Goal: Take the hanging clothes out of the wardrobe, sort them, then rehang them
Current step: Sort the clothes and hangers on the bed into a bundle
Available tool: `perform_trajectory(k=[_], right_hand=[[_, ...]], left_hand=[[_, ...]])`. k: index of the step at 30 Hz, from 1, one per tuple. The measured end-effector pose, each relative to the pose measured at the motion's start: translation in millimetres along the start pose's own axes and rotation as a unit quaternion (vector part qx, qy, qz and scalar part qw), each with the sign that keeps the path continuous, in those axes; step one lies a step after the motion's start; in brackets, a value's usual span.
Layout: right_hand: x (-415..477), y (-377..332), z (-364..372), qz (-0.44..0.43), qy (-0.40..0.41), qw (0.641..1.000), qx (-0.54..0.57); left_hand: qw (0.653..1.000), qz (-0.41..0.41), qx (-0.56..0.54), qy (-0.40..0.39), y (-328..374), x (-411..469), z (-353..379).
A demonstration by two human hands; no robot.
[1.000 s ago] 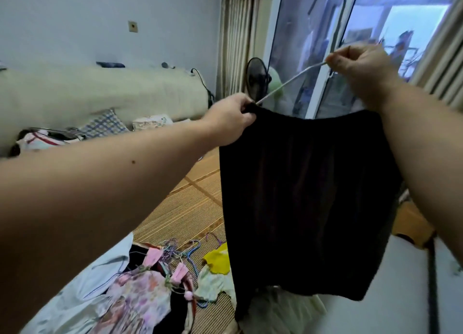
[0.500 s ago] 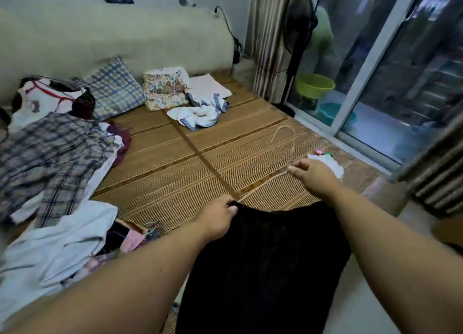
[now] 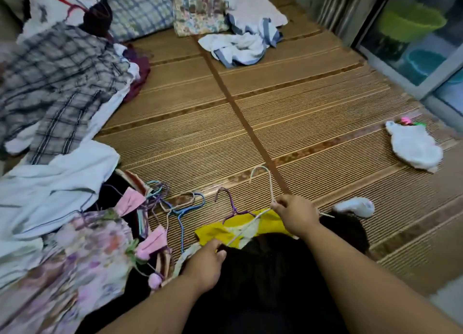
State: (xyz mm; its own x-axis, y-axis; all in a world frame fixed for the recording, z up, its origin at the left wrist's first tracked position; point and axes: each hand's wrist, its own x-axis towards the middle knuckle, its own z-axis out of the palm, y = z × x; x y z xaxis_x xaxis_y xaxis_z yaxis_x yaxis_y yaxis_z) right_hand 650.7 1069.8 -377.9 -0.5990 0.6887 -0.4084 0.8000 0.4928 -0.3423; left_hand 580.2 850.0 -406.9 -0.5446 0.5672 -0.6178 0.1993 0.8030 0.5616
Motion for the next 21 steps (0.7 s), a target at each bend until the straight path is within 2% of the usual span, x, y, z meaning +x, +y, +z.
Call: perform_trajectory(k=[4,7,11,13,17,21], right_hand=[[30.2,-5.6,52.5,0.003,-0.017,1.0,0.006],[25.8,-4.0,90.9,-0.001,-0.049,0.998,-0.037],[1.4,6.0,135.7,0.021,-0.157,0.985,-0.073],[-6.9,8.4,145.6,0.025,-0.18,0.978,-0.1],[-15.7,-13.9,139.0,0.023,-0.153,0.979,-0.132],[-30.5,-61.7,128.9,-0.046,-0.108,0.985,-0.125]], left_hand=[[0.997,-0.04,-0.042,0.041,-35.4,44.4,13.1],[0.994,-0.052,-0.066,0.073,-53.8,66.8,14.4],[0.998,-0.025,-0.028,0.045,-72.6,71.6,13.0],[0.999,-0.019,-0.027,0.023,-83.6,67.3,13.0],[0.997,-0.018,-0.072,0.022,-104.1,46.3,-1.4],[0.994,-0.01,-0.106,0.04,-126.9,18.7,-33.8]])
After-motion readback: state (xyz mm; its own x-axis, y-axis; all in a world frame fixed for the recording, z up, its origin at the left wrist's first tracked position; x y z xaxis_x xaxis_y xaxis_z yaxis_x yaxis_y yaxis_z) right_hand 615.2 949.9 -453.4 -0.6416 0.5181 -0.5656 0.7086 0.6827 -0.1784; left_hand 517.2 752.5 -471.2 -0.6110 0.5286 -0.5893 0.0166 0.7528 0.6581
